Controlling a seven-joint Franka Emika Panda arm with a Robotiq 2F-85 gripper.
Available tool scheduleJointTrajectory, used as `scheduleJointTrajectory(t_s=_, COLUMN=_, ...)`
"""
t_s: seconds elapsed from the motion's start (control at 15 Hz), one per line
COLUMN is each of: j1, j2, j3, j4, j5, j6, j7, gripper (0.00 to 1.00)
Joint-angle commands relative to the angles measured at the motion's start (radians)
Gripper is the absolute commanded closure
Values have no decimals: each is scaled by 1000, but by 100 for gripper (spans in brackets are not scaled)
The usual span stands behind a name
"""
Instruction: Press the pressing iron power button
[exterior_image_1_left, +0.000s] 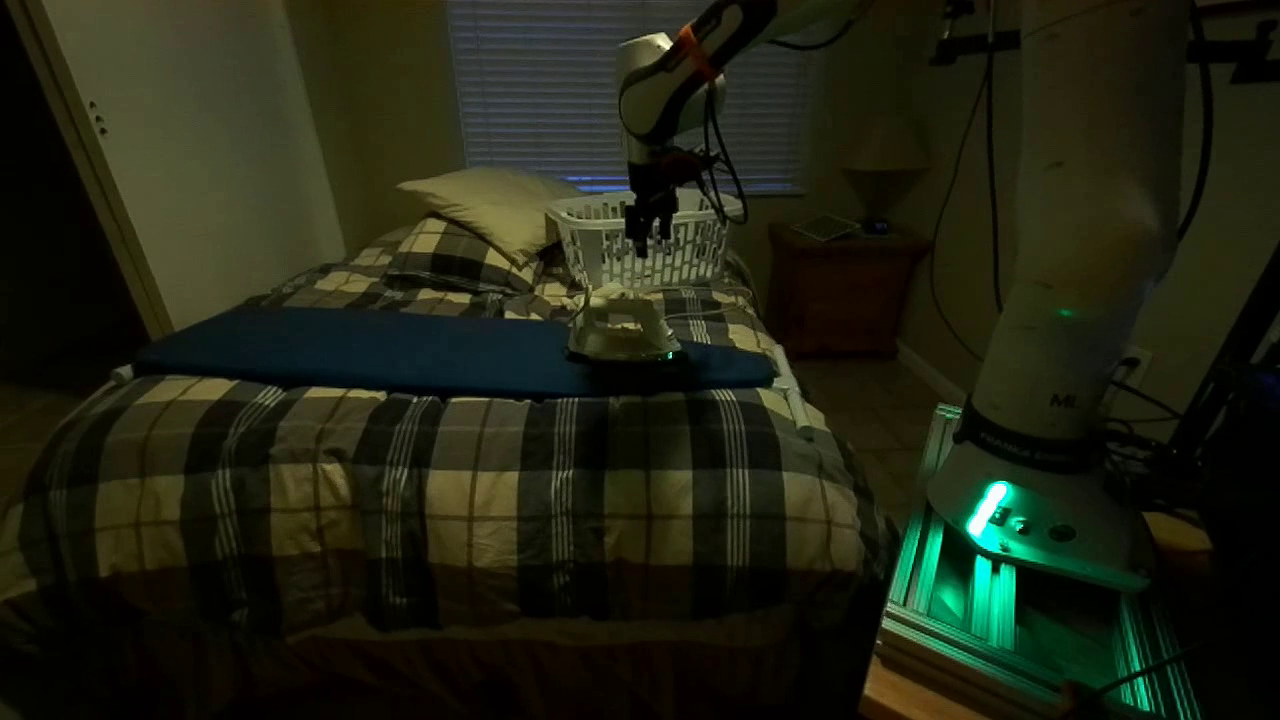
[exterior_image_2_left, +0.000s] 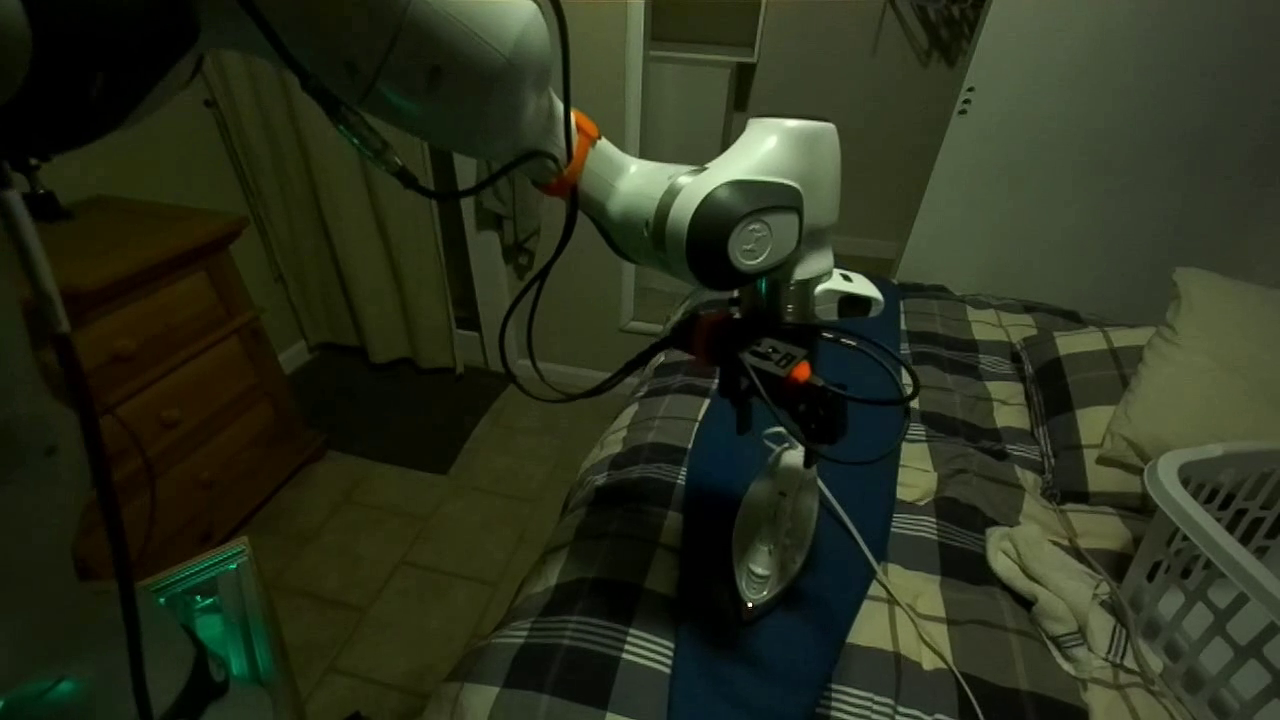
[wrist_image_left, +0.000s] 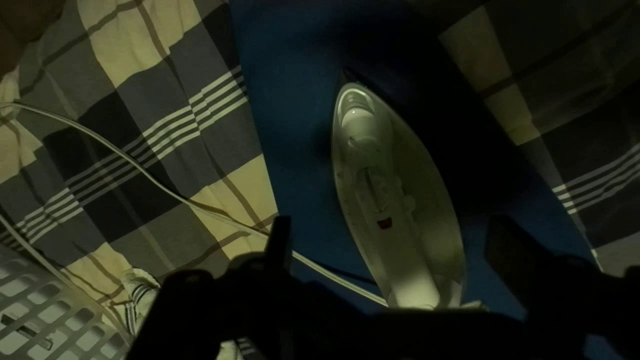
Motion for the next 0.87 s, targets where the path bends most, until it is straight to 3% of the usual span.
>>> scheduleJointTrajectory(t_s=0.0, j1=11, j2=-72, j3=0, j4=-32, j5=8, j6=-66, j7=14, gripper=0)
scheduleJointTrajectory(t_s=0.33, j1=18, j2=-119, j3=1, j4=-33, j5=8, j6=-105, j7=29, gripper=0)
scheduleJointTrajectory(t_s=0.4, j1=14, j2=-75, j3=-1, j4=1, j5=1, j6=-94, j7=10, gripper=0)
scheduleJointTrajectory(t_s=0.8, j1=16, j2=-89, j3=-1, j4=0, j5=1, j6=-100, j7=14, gripper=0)
